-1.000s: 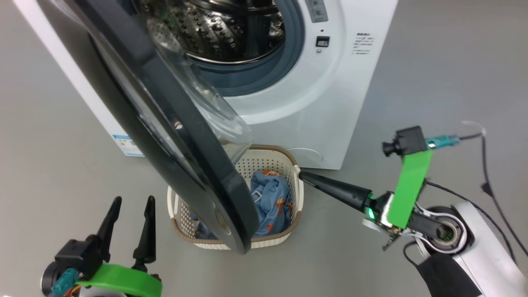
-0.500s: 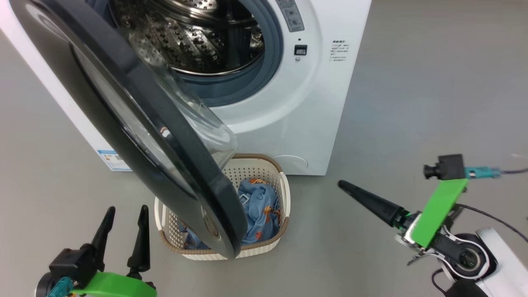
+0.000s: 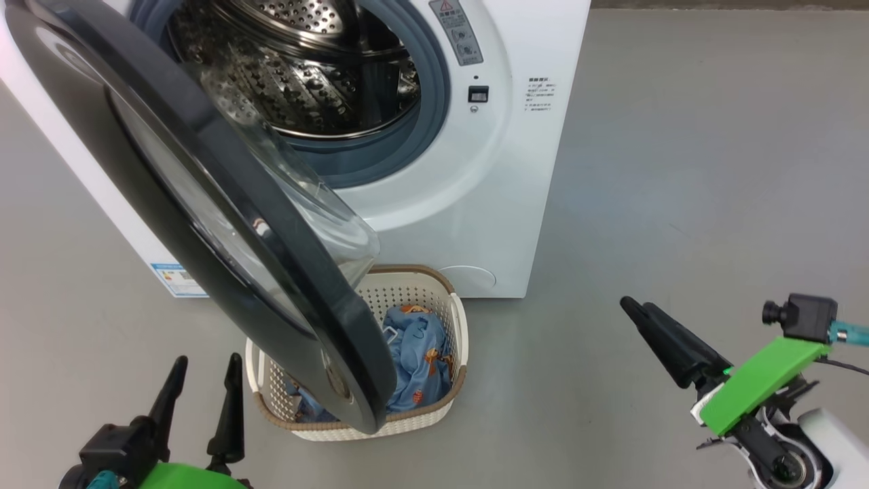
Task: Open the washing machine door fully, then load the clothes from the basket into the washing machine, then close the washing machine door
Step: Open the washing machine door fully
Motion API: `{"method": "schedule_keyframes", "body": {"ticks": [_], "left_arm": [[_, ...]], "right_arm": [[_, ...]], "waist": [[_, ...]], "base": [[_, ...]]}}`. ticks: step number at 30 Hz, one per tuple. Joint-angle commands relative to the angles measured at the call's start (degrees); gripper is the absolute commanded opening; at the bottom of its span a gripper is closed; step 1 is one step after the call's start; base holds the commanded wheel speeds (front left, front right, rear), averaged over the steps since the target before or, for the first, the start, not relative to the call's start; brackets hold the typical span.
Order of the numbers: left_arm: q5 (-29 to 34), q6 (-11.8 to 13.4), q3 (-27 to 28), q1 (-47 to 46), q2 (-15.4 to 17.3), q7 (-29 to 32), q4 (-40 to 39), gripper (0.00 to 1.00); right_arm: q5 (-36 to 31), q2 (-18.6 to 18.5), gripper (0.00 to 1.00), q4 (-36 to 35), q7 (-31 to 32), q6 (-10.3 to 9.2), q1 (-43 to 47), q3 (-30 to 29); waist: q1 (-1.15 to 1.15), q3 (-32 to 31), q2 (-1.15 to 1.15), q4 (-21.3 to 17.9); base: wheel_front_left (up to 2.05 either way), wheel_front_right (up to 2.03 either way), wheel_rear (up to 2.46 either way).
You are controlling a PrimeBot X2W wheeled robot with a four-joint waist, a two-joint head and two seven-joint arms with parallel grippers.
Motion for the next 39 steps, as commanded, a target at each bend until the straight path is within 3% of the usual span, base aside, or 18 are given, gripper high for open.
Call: {"method": "schedule_keyframes", "body": {"ticks": [1,9,13,28,39], "left_arm": [[-0.64,-0.09,2.1,-0.71,1.42,-0.36,-1.62,1.0],[-0.73,-0.09,1.91,-0.23,1.6,-0.36,-1.6,1.0],[-0.66,-0.09,2.22,-0.02,1.58,-0.36,-1.79,1.0],[-0.51,-0.09,2.64,-0.38,1.68,-0.36,-2.34,1.0],[-0.51,-0.09,2.69,-0.81,1.4,-0.36,-2.24,1.0]], "right_arm": [[-1.11,-2.17,1.0,-0.4,-4.23,0.09,0.31,2.67],[-3.97,-5.43,1.0,3.3,-16.3,0.09,-1.02,9.32],[-7.16,-6.13,1.0,5.94,-18.51,0.09,-2.03,9.94],[-36.38,3.36,1.0,5.15,-18.65,0.09,4.26,-14.12],[-46.68,8.4,1.0,5.07,-18.66,0.09,9.29,-19.54]], "waist": [[0.0,-0.16,0.0,-0.1],[0.0,-0.57,0.0,-0.11],[0.0,-0.62,0.0,-0.17],[0.0,0.36,0.0,0.48],[0.0,0.94,0.0,1.07]], "base": [[0.0,0.0,0.0],[0.0,0.0,0.0],[0.0,0.0,0.0],[0.0,0.0,0.0],[0.0,0.0,0.0]]}}
